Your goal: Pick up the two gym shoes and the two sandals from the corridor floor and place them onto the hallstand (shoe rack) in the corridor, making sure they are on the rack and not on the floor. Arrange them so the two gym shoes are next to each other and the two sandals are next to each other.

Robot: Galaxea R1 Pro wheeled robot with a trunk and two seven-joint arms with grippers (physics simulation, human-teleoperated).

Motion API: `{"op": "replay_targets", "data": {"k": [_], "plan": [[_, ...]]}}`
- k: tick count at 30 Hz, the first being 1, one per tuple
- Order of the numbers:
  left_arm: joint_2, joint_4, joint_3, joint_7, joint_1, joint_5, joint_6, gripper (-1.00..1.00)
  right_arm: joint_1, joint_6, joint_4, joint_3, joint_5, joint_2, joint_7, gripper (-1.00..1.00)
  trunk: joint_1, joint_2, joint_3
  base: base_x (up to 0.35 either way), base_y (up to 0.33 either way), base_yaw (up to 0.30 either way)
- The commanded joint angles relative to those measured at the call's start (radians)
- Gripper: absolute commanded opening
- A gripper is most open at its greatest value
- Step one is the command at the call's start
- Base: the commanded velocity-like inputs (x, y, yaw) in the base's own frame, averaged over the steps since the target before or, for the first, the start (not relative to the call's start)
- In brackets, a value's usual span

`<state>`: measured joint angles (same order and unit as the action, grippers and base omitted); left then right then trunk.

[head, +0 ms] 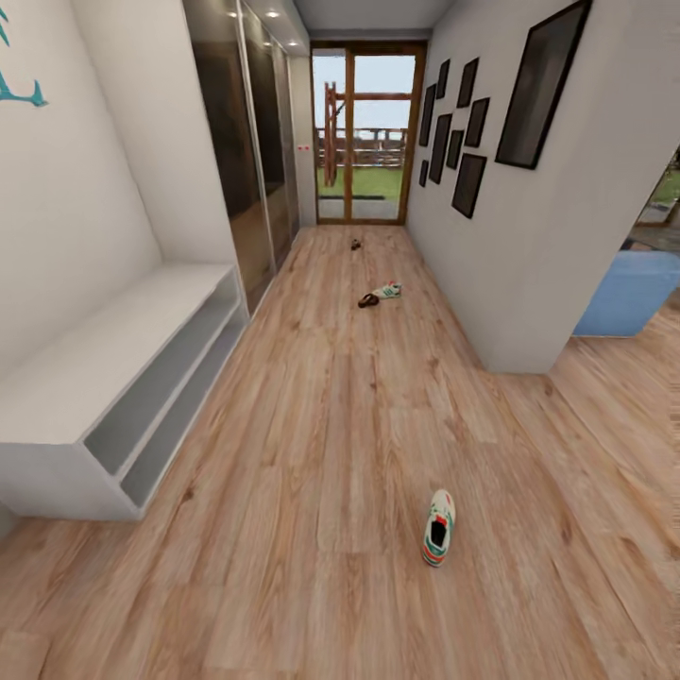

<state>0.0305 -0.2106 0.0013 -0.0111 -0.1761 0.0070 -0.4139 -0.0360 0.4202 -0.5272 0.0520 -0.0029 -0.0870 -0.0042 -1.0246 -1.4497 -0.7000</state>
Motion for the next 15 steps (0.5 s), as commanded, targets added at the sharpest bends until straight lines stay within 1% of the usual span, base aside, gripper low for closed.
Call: {"op": "replay_targets", "data": {"k": [1, 7, 10, 15], "plan": [[0.0, 0.0, 0.0, -0.001, 0.0, 0.001, -0.003, 1.0, -0.001, 0.003, 0.001, 0.0, 0.0, 0.0, 0.0, 1.0, 0.0, 0.0, -0.002, 0.28, -0.165, -0.209], [0.0, 0.0, 0.0, -0.001, 0.0, 0.001, -0.003, 1.0, -0.001, 0.003, 0.001, 0.0, 0.0, 0.001, 0.0, 1.0, 0.0, 0.0, -0.007, 0.251, -0.151, -0.24], [0.0, 0.0, 0.0, -0.001, 0.0, 0.001, -0.003, 1.0, -0.001, 0.003, 0.001, -0.001, 0.0, 0.0, 0.0, 1.0, 0.0, 0.0, -0.008, 0.079, -0.043, -0.283], [0.0, 0.0, 0.0, -0.001, 0.0, 0.001, -0.003, 1.0, -0.001, 0.003, 0.001, 0.0, 0.0, 0.0, 0.0, 1.0, 0.0, 0.0, -0.008, 0.023, -0.012, -0.295]]}}
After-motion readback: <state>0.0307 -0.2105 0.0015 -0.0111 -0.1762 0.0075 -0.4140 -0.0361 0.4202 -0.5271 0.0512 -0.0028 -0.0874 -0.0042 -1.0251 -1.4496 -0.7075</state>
